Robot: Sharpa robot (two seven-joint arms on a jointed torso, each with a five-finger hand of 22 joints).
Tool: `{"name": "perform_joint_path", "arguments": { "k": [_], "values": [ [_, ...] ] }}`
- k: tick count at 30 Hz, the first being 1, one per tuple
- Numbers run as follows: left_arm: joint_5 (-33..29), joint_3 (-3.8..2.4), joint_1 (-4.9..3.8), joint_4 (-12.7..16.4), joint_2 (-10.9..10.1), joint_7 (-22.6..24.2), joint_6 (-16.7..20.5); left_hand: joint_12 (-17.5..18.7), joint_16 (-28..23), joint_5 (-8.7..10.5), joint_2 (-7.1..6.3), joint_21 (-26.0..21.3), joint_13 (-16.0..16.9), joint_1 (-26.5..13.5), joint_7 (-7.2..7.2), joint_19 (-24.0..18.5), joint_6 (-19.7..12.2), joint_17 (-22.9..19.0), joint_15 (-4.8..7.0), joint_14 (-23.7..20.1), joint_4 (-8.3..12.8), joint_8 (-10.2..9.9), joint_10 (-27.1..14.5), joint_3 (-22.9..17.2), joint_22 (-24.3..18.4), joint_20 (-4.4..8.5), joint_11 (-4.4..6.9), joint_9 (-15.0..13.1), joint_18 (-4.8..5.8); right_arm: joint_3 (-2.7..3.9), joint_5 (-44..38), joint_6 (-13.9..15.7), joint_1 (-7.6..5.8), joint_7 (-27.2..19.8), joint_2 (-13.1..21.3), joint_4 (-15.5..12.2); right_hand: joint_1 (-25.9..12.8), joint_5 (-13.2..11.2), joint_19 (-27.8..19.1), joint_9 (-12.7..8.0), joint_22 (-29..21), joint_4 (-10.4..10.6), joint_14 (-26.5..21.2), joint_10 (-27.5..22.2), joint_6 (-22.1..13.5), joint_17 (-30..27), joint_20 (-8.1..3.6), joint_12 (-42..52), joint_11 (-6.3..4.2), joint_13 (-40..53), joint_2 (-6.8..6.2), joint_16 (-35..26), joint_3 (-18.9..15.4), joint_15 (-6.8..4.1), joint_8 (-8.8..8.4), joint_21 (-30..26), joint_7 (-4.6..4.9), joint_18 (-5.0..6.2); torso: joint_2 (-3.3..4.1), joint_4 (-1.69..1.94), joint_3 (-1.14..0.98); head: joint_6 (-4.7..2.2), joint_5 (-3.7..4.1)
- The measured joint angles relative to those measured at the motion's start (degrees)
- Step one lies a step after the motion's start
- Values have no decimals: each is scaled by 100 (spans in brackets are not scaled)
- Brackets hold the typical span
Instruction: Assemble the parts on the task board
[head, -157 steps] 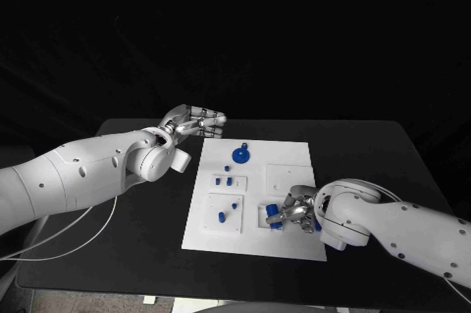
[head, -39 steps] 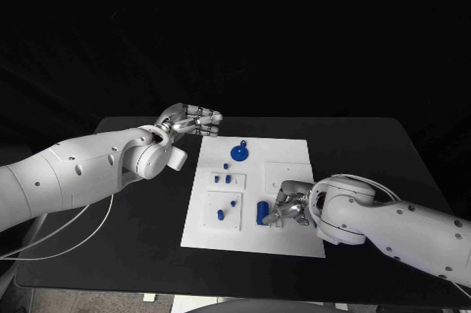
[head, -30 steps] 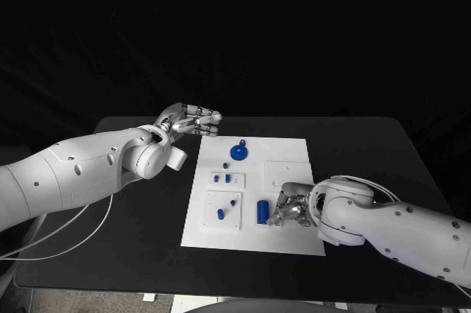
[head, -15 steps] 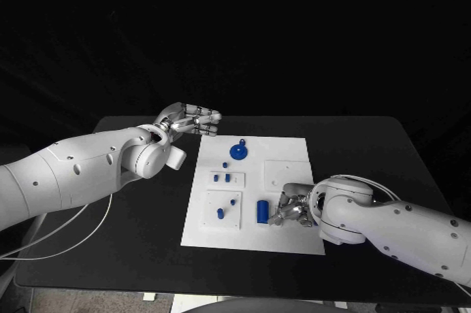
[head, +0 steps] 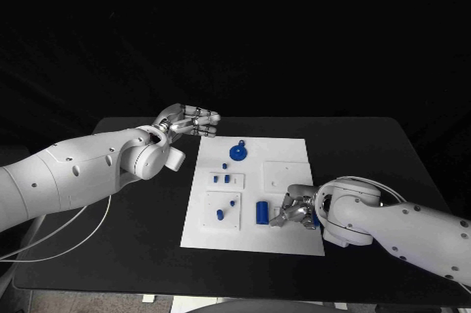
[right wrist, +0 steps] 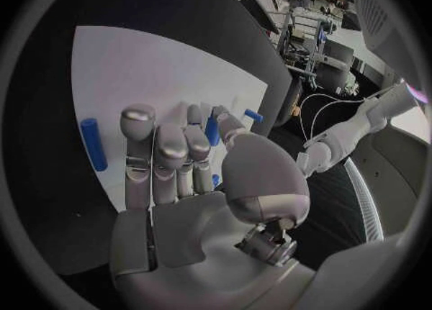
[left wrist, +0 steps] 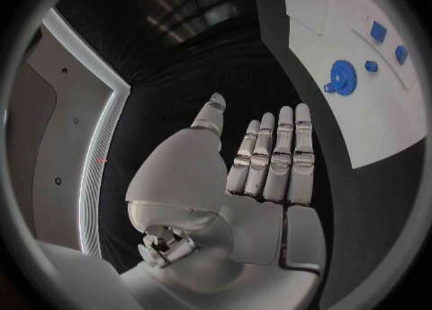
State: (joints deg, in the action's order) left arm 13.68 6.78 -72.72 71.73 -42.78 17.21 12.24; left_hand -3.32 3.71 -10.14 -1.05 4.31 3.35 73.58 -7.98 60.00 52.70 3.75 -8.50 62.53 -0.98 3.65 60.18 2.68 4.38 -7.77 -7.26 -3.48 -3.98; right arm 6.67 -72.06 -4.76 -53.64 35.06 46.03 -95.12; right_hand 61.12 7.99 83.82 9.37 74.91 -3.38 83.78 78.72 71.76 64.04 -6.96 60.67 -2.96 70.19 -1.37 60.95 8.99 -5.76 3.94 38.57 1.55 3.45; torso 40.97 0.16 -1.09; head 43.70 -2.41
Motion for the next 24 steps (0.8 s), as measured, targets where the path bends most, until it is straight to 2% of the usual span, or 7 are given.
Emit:
{"name": "perform_joint_path", "arguments": {
  "k": [4,9,12,16,20,22,24],
  "values": [
    [0,0,0,-20,2,0,0,0,0,0,0,0,0,0,0,0,0,0,0,0,0,0,0,0,0,0,0,0,0,130,200,73,7,-166,213,-25,53,0,0,64,0,140,0,8,-225,7,0,4,34,2,-101,0,-92,0,0,0,80,0,-2,-7,0,-23,44],
    [0,0,0,-35,3,11,2,0,0,0,0,0,0,0,5,0,77,0,0,0,0,0,0,0,0,0,0,0,0,466,419,88,-13,-375,447,147,194,25,0,69,0,73,1,20,-336,47,0,76,62,24,-46,7,-78,1,0,0,119,0,-3,-7,0,-53,108],
    [0,0,0,-32,0,26,4,0,0,0,0,0,0,0,-23,0,145,0,33,33,0,0,-19,0,0,0,-24,0,0,607,482,58,-19,-436,622,304,218,56,0,77,0,-56,1,20,-360,65,0,98,62,30,-22,40,-155,1,0,0,113,0,-2,-8,-4,-70,149],
    [1,0,0,-10,-28,45,8,0,0,0,0,0,0,0,-23,21,252,0,44,44,0,0,14,0,0,21,-57,0,0,690,496,-17,-19,-441,798,314,241,56,0,77,0,-114,1,20,-399,76,1,98,62,30,1,64,-154,2,0,25,150,0,-2,-10,-14,-84,180],
    [1,3,0,16,-79,66,12,0,0,0,23,0,0,-23,-34,21,340,0,63,63,0,0,65,0,0,21,-41,-5,0,720,420,-113,-18,-326,897,235,241,-10,22,76,0,-133,-18,0,-430,76,22,98,83,12,1,64,-130,21,0,46,142,0,-1,-15,-21,-95,211],
    [0,6,0,35,-101,77,15,0,0,0,23,0,0,-23,-34,21,340,0,63,63,0,0,85,0,0,21,-61,-6,0,725,335,-182,-18,-193,943,221,230,-253,22,74,0,-89,-5,0,-424,72,22,97,83,-22,-57,64,179,33,0,46,136,0,0,-15,-21,-99,226],
    [0,8,0,52,-113,83,16,0,0,0,23,0,0,-23,-34,21,340,0,63,63,0,0,84,0,0,21,-61,-6,0,729,244,-246,-17,-64,986,227,177,-329,22,71,0,-19,-3,0,-416,58,22,97,82,-48,-125,64,471,35,0,46,128,0,1,-11,-18,-105,253]
  ]
}}
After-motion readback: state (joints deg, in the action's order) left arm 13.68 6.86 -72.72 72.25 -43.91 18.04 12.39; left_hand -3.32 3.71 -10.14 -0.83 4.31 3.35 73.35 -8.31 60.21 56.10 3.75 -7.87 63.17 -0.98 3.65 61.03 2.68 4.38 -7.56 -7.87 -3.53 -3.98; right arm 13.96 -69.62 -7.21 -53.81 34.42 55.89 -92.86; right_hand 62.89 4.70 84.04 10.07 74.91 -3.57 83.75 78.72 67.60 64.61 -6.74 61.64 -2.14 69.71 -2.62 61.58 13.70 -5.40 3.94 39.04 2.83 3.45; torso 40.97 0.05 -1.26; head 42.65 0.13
